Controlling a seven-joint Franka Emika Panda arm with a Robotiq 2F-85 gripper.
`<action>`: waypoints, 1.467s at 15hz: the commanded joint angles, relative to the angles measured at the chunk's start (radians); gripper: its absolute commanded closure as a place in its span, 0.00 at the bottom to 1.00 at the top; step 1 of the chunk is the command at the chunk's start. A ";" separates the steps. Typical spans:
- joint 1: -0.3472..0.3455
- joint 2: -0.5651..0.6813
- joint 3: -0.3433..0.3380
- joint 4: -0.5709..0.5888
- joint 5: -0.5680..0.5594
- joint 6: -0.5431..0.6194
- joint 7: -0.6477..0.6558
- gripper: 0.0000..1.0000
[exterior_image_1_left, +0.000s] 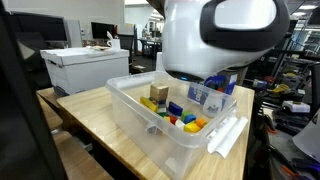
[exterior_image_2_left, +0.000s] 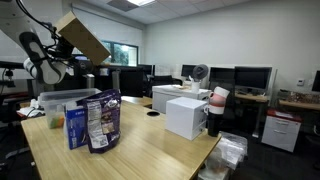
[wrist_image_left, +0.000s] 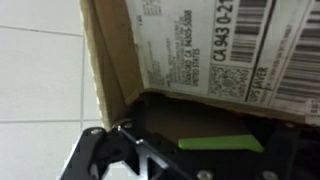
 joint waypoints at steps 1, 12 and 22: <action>-0.018 0.001 0.032 0.080 0.050 -0.032 0.078 0.00; -0.010 -0.004 0.032 0.111 0.117 -0.045 0.194 0.00; -0.009 -0.012 0.033 0.107 0.147 -0.046 0.263 0.00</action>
